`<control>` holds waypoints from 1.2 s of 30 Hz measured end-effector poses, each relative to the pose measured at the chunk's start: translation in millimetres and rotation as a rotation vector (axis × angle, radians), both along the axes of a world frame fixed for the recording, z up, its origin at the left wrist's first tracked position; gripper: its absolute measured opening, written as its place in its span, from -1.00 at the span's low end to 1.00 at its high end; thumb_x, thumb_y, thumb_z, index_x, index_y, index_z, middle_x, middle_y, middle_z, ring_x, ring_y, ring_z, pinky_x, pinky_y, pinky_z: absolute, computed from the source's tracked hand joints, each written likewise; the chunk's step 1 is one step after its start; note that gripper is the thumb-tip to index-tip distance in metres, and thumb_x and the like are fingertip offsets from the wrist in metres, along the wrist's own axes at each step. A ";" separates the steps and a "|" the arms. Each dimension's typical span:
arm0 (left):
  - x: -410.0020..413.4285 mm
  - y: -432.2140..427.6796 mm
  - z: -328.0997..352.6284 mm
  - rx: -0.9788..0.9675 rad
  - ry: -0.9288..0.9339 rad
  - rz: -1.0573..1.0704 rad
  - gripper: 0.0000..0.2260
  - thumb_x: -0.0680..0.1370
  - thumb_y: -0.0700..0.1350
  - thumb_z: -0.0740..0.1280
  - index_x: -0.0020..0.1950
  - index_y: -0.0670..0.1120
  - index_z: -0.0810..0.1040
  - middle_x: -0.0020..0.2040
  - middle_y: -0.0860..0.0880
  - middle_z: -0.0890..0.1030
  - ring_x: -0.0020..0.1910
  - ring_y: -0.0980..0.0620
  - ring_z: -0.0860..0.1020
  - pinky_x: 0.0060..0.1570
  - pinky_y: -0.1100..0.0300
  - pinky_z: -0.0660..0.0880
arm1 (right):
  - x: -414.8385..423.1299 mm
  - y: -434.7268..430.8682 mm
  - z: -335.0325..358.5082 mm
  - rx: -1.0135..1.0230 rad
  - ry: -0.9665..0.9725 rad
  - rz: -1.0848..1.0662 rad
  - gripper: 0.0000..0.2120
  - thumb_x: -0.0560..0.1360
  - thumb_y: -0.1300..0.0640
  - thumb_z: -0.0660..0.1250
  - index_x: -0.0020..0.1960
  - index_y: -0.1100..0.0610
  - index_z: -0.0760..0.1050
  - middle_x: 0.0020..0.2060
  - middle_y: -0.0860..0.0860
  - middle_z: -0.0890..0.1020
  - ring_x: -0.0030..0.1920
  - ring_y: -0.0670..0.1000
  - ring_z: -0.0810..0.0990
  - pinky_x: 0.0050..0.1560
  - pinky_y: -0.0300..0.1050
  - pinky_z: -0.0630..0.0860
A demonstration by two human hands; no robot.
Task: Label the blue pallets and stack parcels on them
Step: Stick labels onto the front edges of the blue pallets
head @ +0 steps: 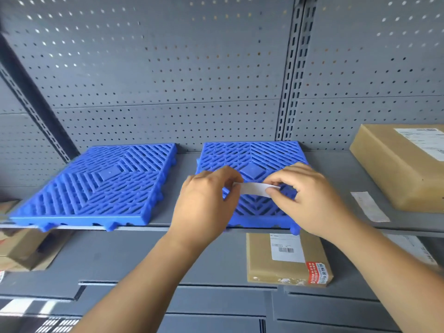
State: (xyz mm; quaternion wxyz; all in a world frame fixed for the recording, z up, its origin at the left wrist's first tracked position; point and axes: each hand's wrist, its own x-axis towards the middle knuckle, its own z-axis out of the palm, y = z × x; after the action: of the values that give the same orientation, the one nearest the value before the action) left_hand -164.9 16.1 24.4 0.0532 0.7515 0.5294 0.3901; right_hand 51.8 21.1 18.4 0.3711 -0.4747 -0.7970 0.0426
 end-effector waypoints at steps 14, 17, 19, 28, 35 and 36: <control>-208.0 21.3 -1.4 -0.025 0.047 -0.007 -0.94 0.58 -0.08 0.43 0.00 0.08 0.68 -0.23 0.11 0.68 -0.20 -0.03 0.60 -0.07 0.04 0.50 | -206.9 23.4 -3.8 0.099 -0.027 -0.031 -0.92 0.53 0.11 0.37 -0.10 0.05 0.64 -0.27 -0.07 0.60 -0.18 0.08 0.51 -0.08 0.10 0.49; -245.4 24.5 -3.7 -0.027 0.051 -0.002 -0.92 0.56 -0.11 0.45 -0.01 0.07 0.70 -0.19 0.10 0.72 -0.15 -0.02 0.63 -0.06 0.06 0.53 | -243.7 23.8 -8.3 0.087 -0.032 -0.036 -0.95 0.54 0.14 0.40 -0.09 0.05 0.64 -0.23 -0.08 0.63 -0.16 0.09 0.52 -0.05 0.11 0.49; -266.9 26.2 -6.2 -0.035 0.042 0.006 -0.90 0.55 -0.13 0.46 0.00 0.06 0.70 -0.13 0.12 0.73 -0.11 0.08 0.61 -0.05 0.13 0.50 | -266.0 24.0 -11.3 0.107 -0.021 -0.045 -0.96 0.53 0.17 0.42 -0.09 0.09 0.65 -0.22 -0.06 0.64 -0.16 0.11 0.54 -0.05 0.10 0.50; -340.8 28.3 -13.6 -0.052 0.047 0.042 -0.85 0.54 -0.18 0.47 0.02 0.06 0.72 -0.17 0.25 0.62 -0.25 0.31 0.48 -0.22 0.52 0.34 | -342.0 31.3 -17.6 0.166 -0.044 -0.071 -0.90 0.51 0.22 0.38 -0.17 0.13 0.64 -0.31 -0.03 0.63 -0.21 0.13 0.52 -0.17 0.08 0.50; -376.0 29.7 -23.6 0.024 0.209 0.045 -0.82 0.45 -0.30 0.53 -0.07 -0.03 0.75 -0.17 0.04 0.72 -0.10 -0.14 0.66 -0.08 0.00 0.54 | -374.8 25.9 -37.1 0.213 -0.119 -0.081 -0.89 0.46 0.24 0.42 -0.13 0.08 0.70 -0.18 -0.08 0.70 -0.16 0.15 0.56 -0.16 0.03 0.47; -379.1 29.3 -26.7 0.027 0.221 0.046 -0.82 0.44 -0.30 0.53 -0.08 -0.03 0.75 -0.18 0.04 0.72 -0.10 -0.15 0.67 -0.08 0.00 0.53 | -377.8 24.7 -40.6 0.216 -0.138 -0.082 -0.89 0.46 0.23 0.42 -0.13 0.07 0.70 -0.17 -0.08 0.69 -0.16 0.15 0.56 -0.16 0.03 0.46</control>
State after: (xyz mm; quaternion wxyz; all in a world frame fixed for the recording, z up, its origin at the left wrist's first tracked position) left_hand -544.0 45.3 -2.3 -0.0245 0.7783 0.5437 0.3130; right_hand -326.0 45.7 -22.1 0.3659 -0.4660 -0.8004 -0.0916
